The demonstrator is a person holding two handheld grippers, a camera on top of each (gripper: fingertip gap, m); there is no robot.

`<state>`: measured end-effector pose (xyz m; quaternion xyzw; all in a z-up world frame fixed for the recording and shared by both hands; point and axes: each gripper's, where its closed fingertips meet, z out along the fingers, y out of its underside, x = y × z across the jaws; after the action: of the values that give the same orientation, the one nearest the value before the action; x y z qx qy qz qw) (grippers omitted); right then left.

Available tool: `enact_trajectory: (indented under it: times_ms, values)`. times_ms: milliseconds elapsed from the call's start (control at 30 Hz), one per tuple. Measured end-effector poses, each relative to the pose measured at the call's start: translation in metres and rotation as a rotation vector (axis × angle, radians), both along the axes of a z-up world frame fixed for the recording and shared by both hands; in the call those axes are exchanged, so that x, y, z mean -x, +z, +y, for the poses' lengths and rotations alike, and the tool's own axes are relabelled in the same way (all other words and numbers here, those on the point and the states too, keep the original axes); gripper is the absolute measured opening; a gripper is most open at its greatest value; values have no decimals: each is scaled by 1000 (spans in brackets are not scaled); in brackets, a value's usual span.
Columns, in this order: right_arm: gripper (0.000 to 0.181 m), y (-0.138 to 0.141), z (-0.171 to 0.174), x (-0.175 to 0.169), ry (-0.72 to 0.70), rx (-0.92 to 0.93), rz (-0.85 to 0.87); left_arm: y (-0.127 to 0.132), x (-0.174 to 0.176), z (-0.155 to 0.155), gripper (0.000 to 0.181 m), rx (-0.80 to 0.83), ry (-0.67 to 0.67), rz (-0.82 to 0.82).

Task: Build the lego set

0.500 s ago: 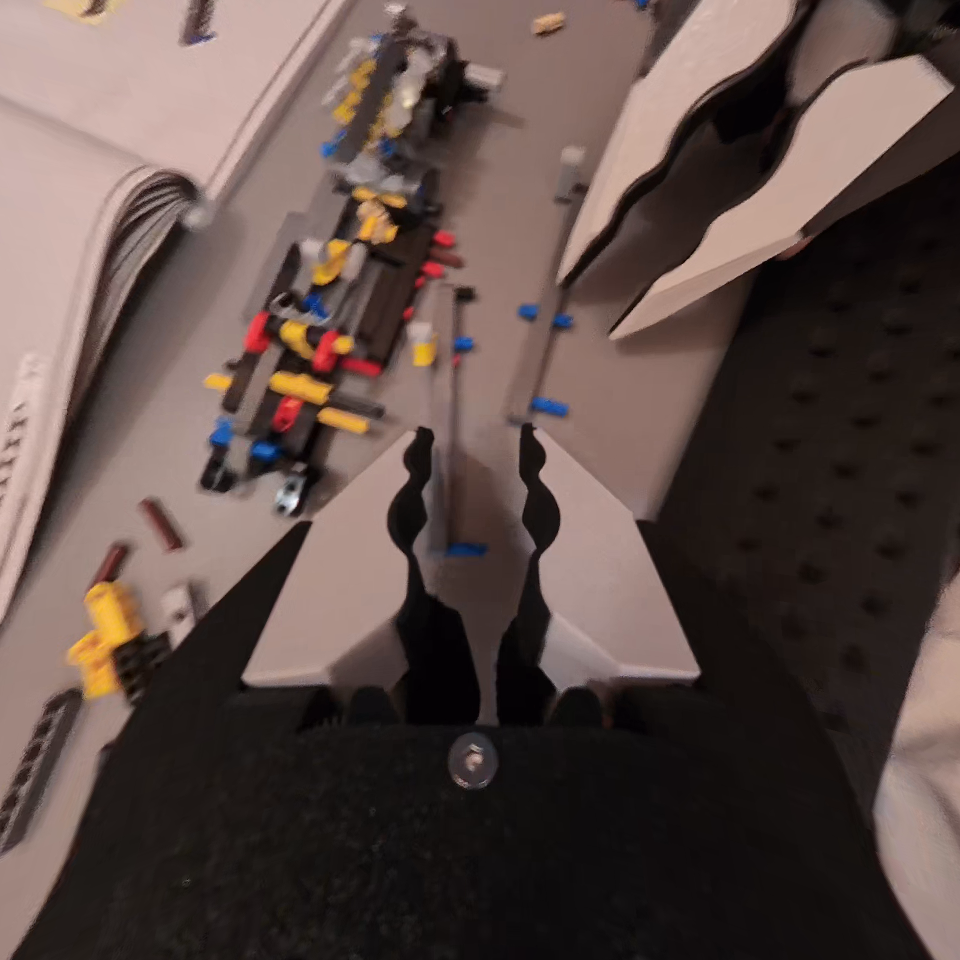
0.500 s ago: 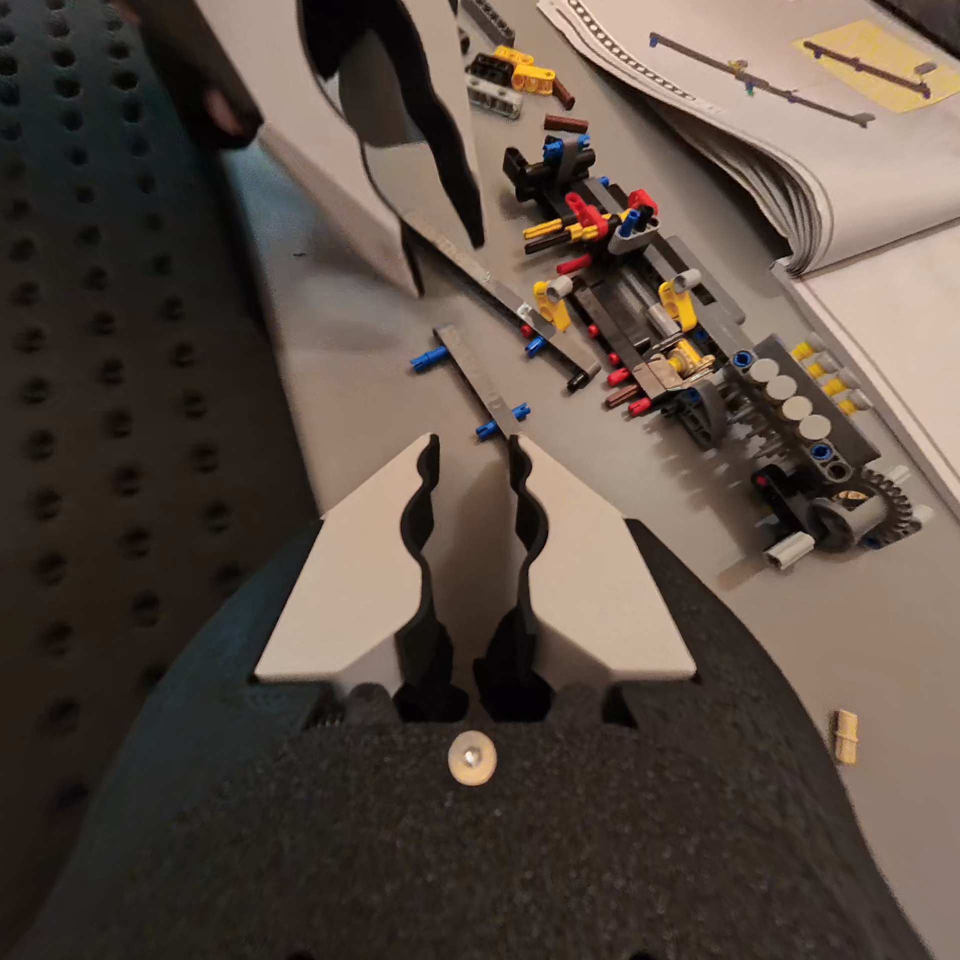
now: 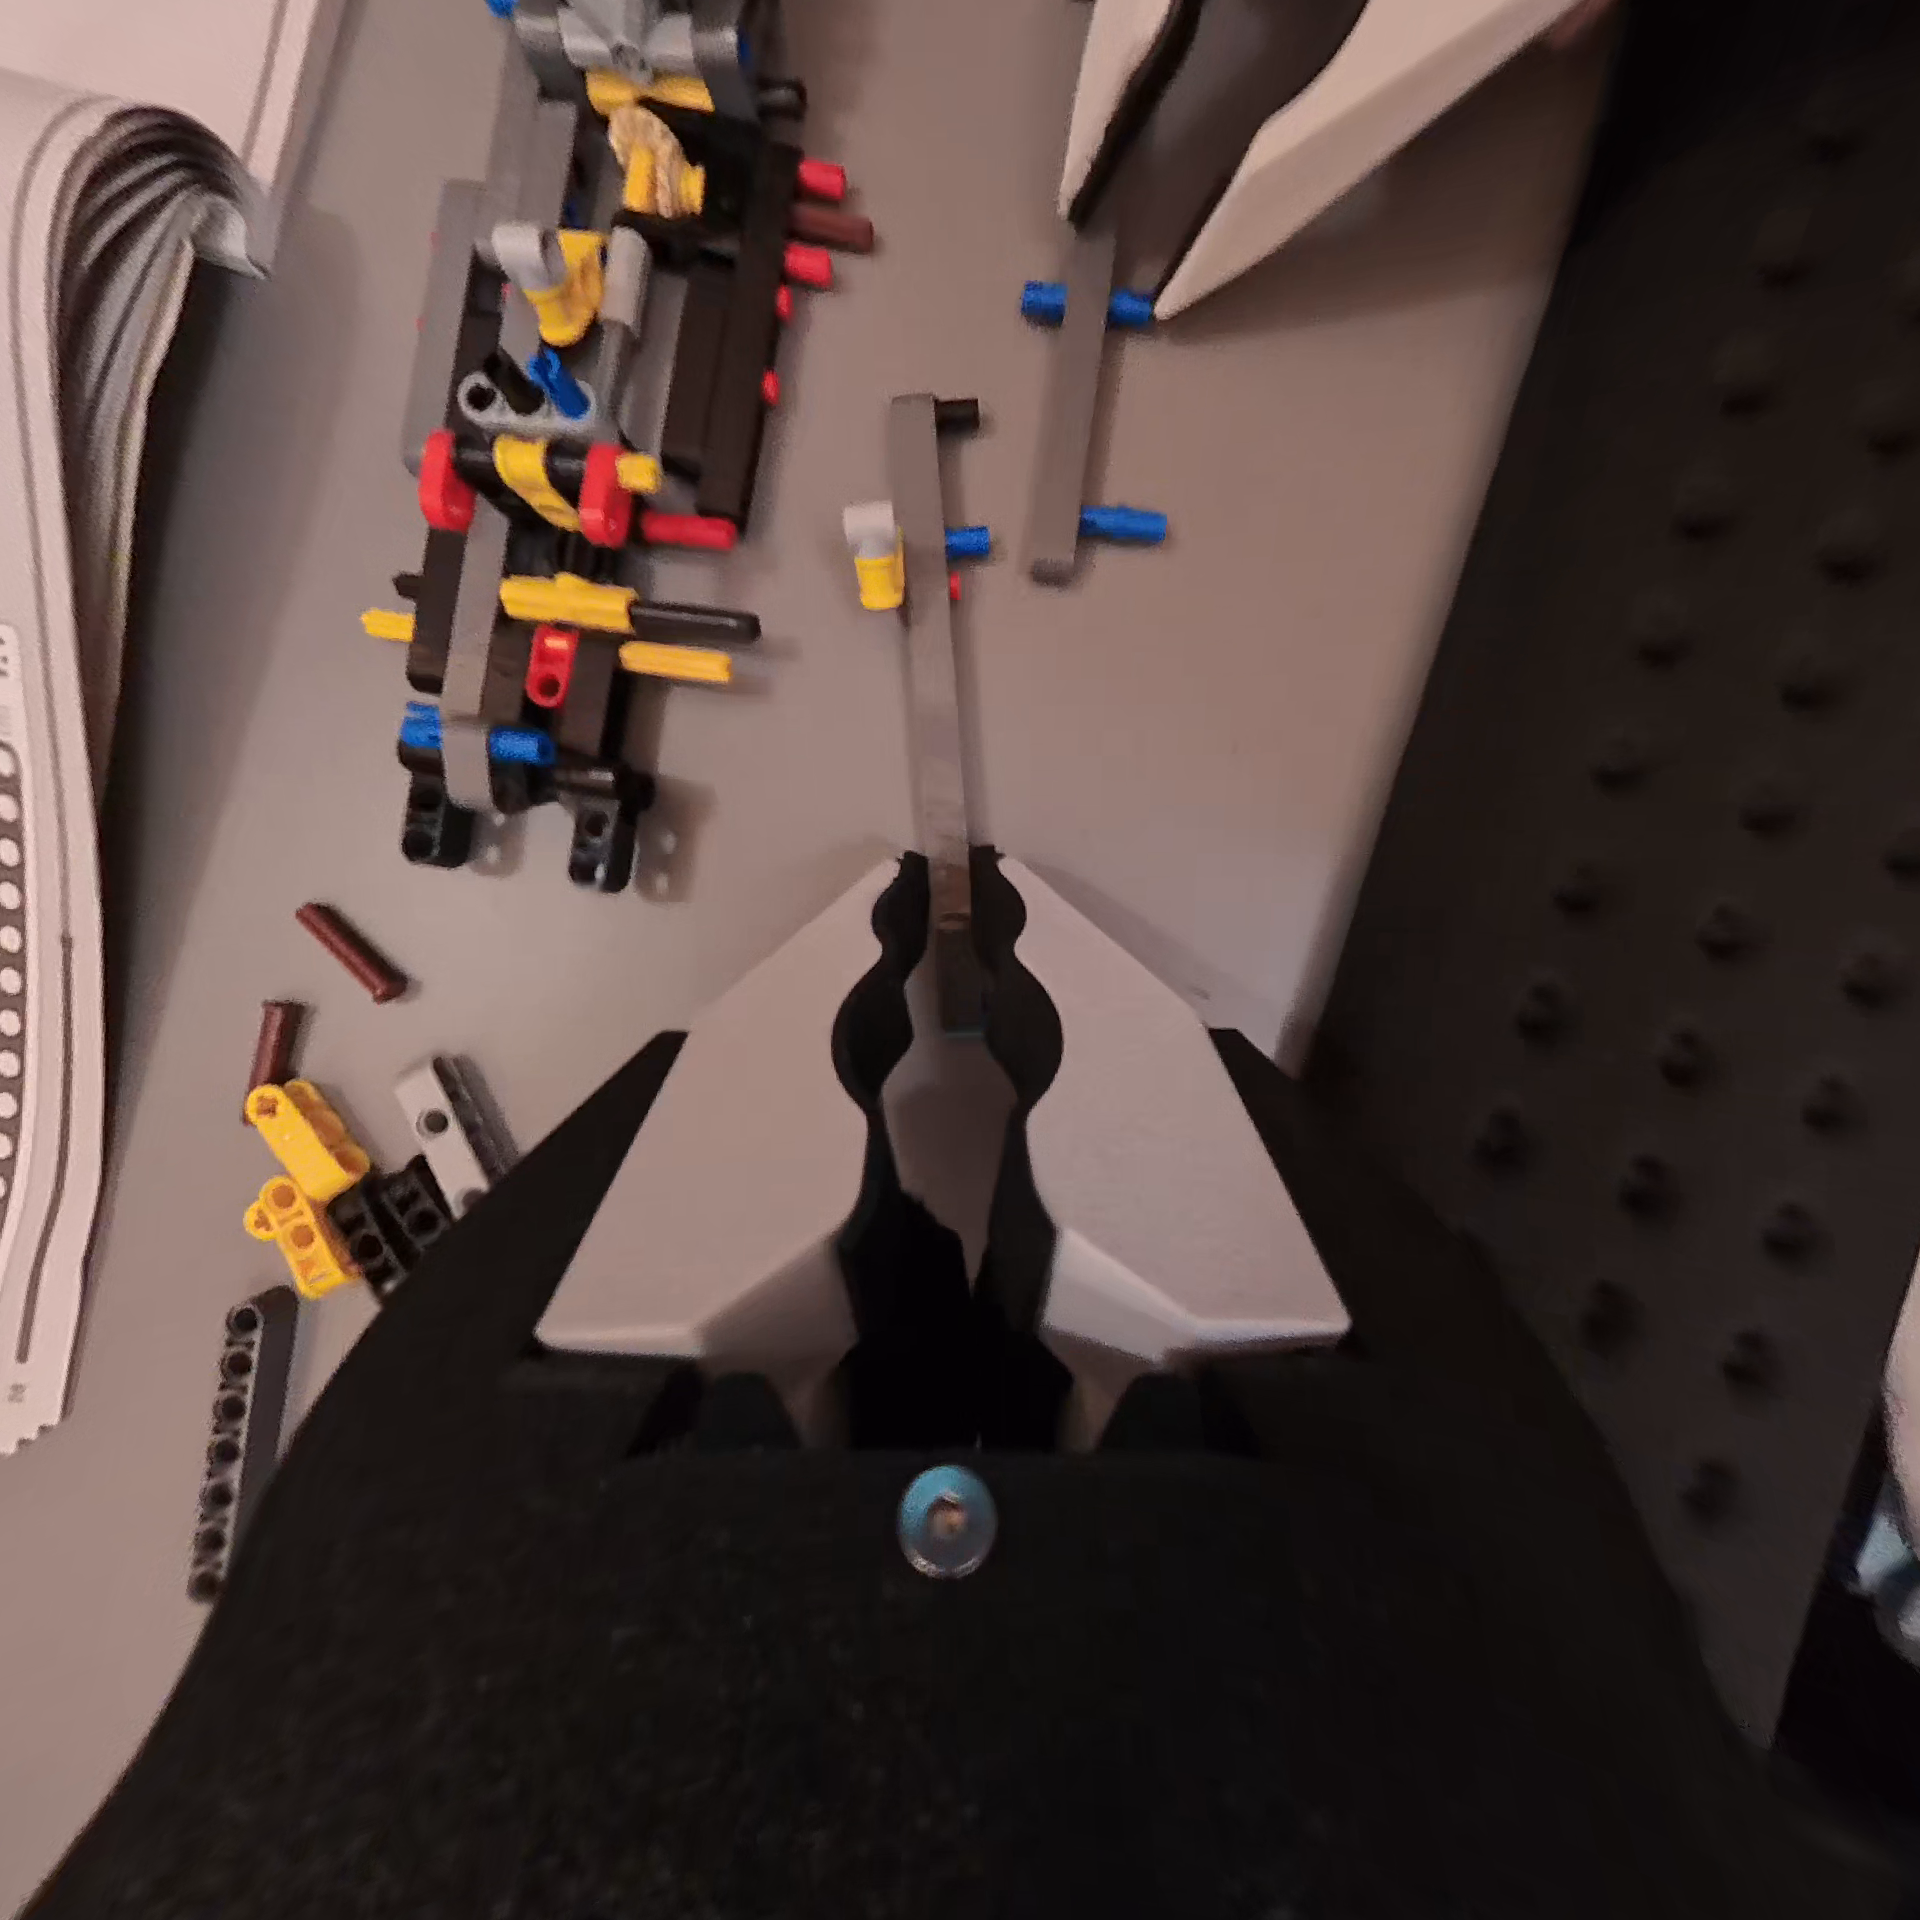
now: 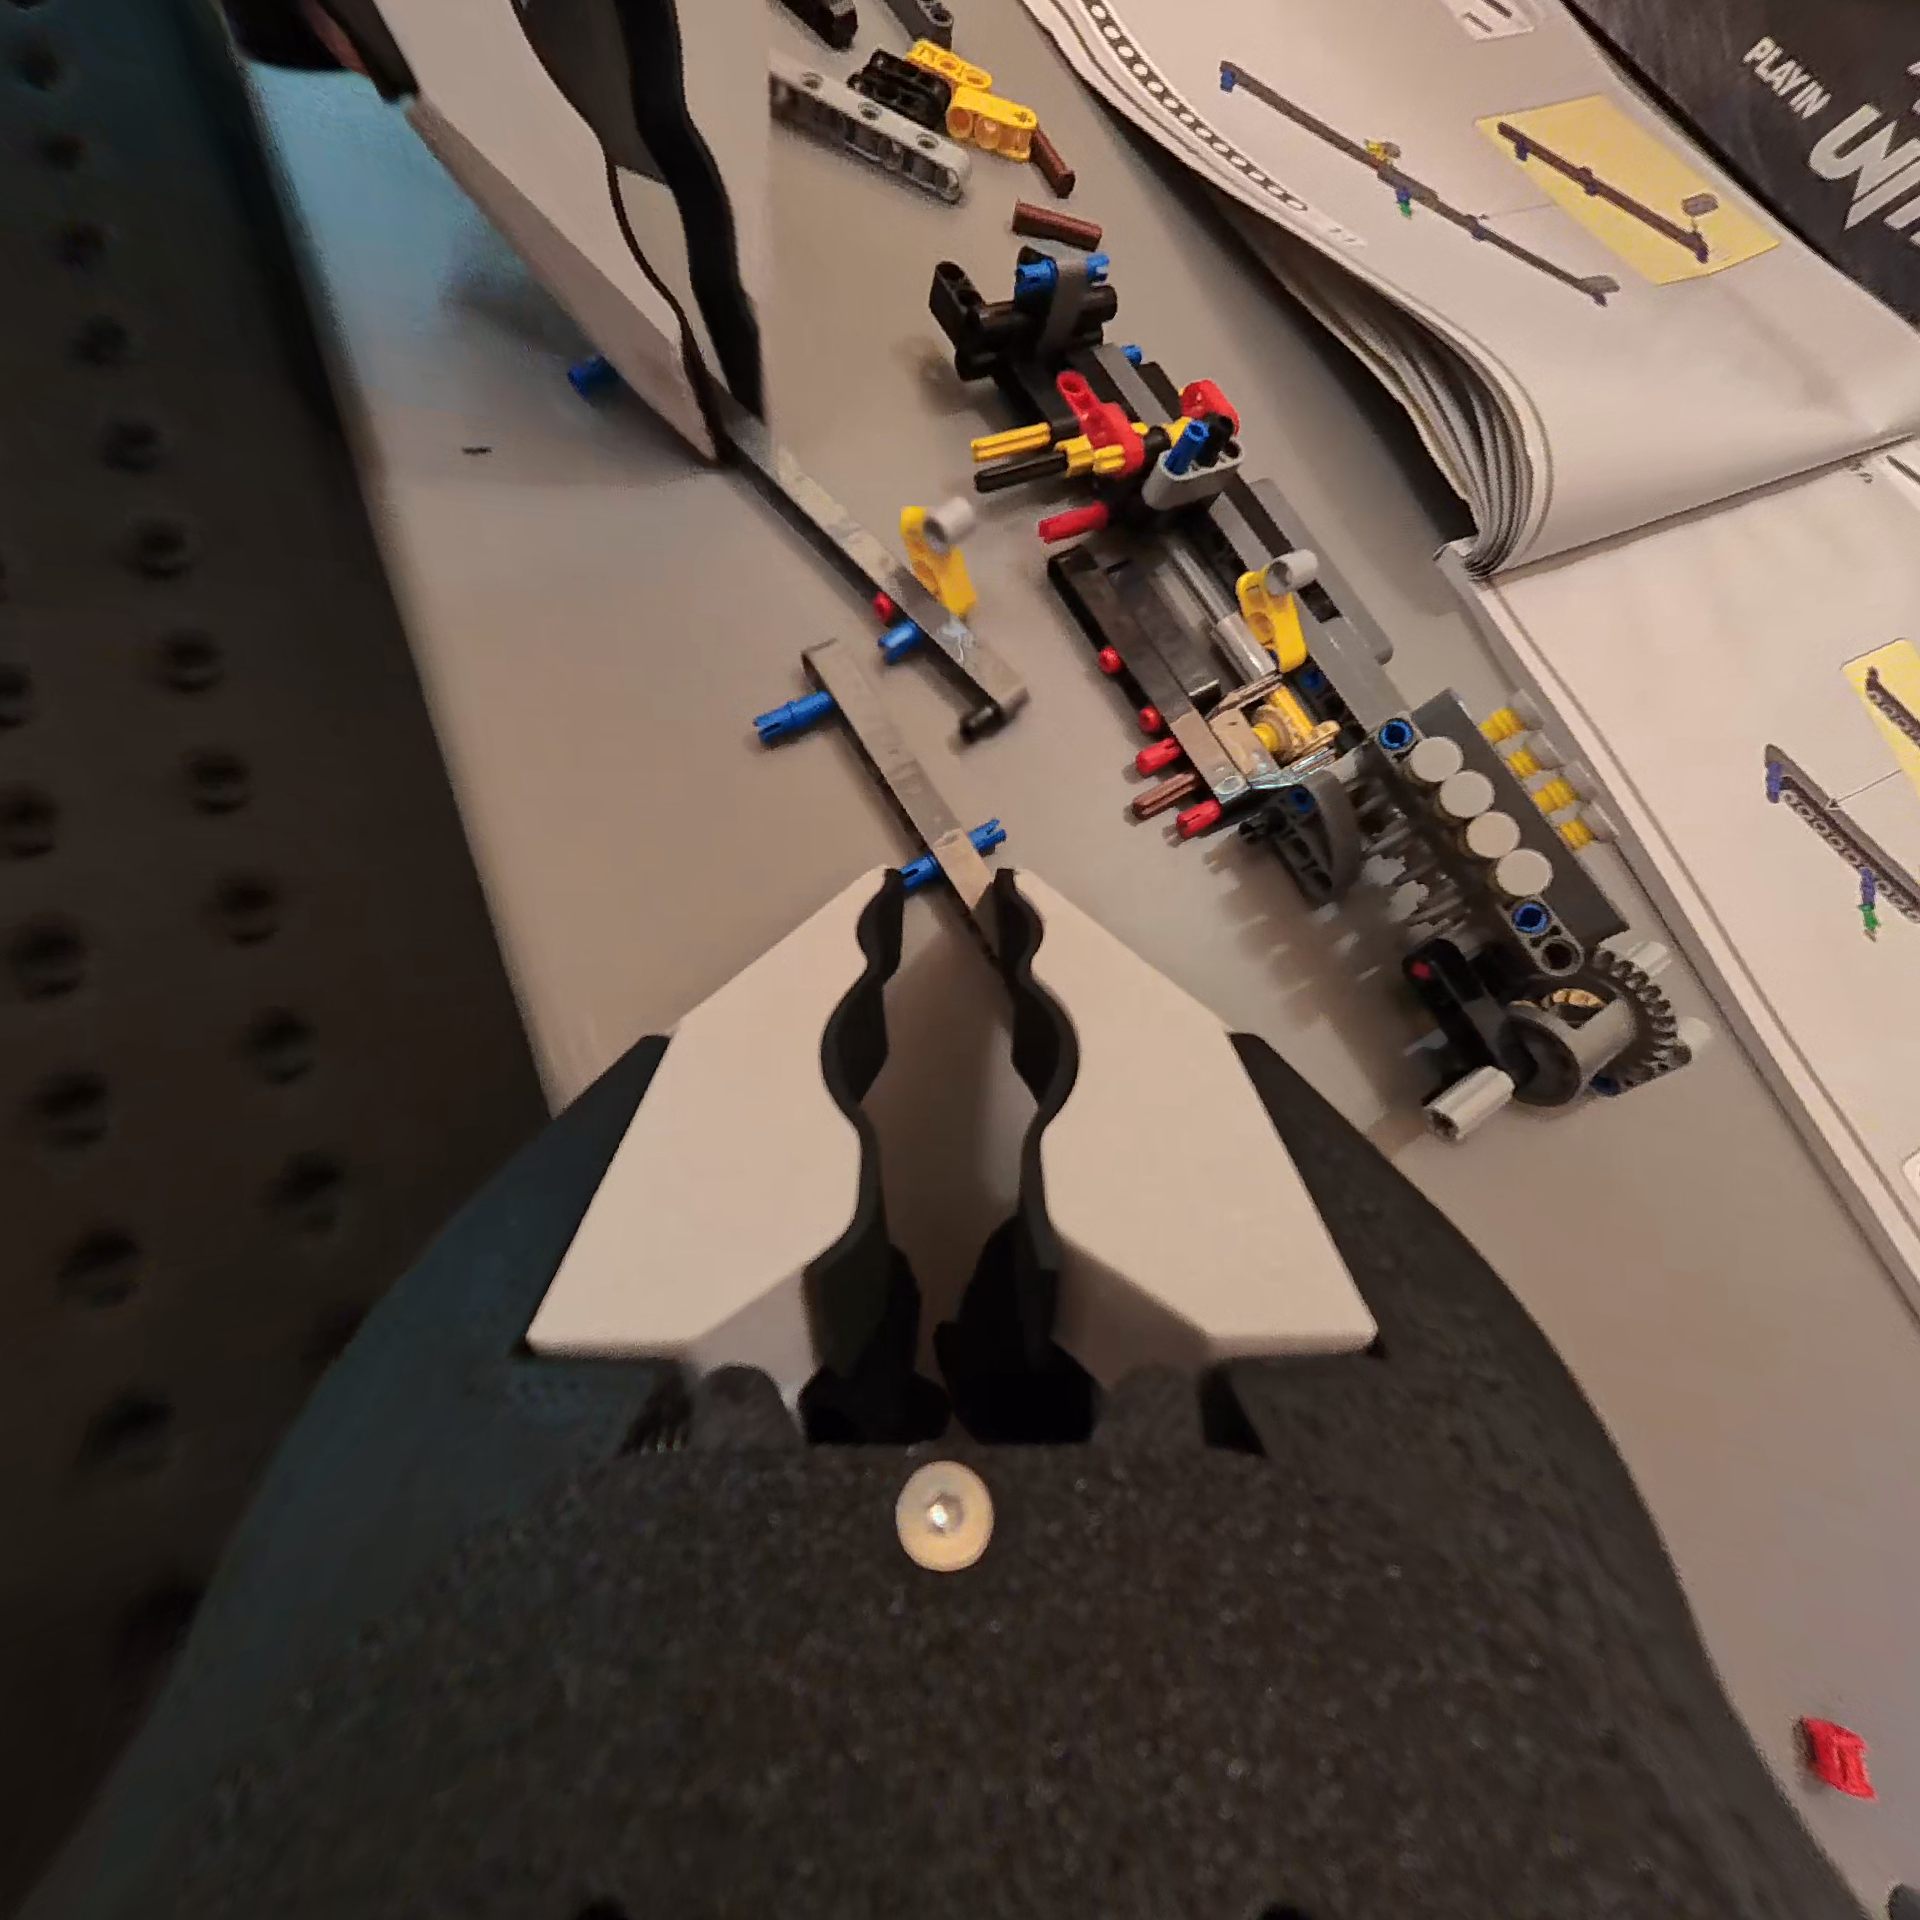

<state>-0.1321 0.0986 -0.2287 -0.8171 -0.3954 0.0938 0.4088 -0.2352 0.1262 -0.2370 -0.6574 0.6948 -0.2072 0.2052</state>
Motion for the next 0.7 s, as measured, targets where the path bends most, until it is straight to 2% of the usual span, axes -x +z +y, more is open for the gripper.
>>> enact_trajectory:
  times_ms: [233,700]
  values:
    - [16,0,1,5,55,-1,-1,0,18,2,7,-42,-80,57]
    - [15,0,-3,9,82,-11,20,0,17,4,7,-34,-63,35]
